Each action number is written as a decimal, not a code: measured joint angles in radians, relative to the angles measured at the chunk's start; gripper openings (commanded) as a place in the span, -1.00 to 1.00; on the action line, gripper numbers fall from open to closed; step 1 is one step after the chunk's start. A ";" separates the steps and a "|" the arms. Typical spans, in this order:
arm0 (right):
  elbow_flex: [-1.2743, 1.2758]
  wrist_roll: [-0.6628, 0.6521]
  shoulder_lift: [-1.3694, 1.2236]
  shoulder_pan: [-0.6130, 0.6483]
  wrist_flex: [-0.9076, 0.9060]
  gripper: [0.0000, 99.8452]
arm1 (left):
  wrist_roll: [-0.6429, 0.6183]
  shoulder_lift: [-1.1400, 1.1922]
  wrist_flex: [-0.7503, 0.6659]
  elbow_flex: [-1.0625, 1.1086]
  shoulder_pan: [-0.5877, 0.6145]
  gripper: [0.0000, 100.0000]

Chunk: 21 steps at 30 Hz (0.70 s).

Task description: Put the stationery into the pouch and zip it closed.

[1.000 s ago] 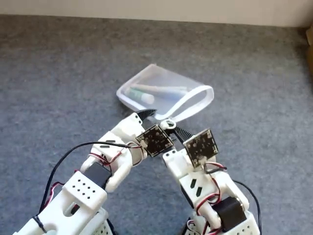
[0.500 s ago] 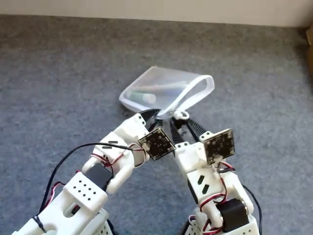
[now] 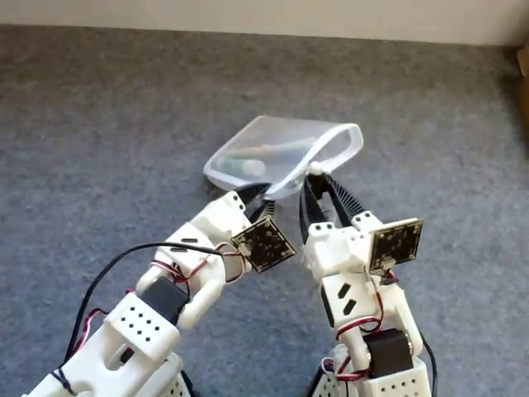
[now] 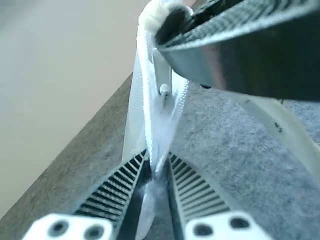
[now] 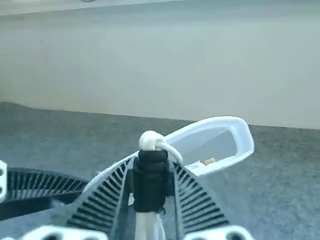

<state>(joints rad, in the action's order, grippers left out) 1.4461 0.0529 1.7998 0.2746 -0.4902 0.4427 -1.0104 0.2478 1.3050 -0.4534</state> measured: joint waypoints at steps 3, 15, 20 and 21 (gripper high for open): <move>0.028 0.002 0.000 -0.025 0.052 -0.99 | 0.000 -0.006 0.000 -0.002 0.005 -0.99; 0.130 0.003 0.000 -0.094 0.239 -0.99 | -0.002 -0.100 0.089 0.002 0.009 -0.99; 0.135 0.003 0.000 -0.103 0.259 -0.99 | -0.003 -0.295 0.261 0.005 0.014 -0.99; 0.135 0.003 0.000 -0.103 0.262 -0.99 | -0.003 -0.336 0.295 0.005 0.014 -0.99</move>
<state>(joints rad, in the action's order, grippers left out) 1.5812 0.0560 1.7998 0.1718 -0.2279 0.4396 -1.3464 0.5424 1.3096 -0.4396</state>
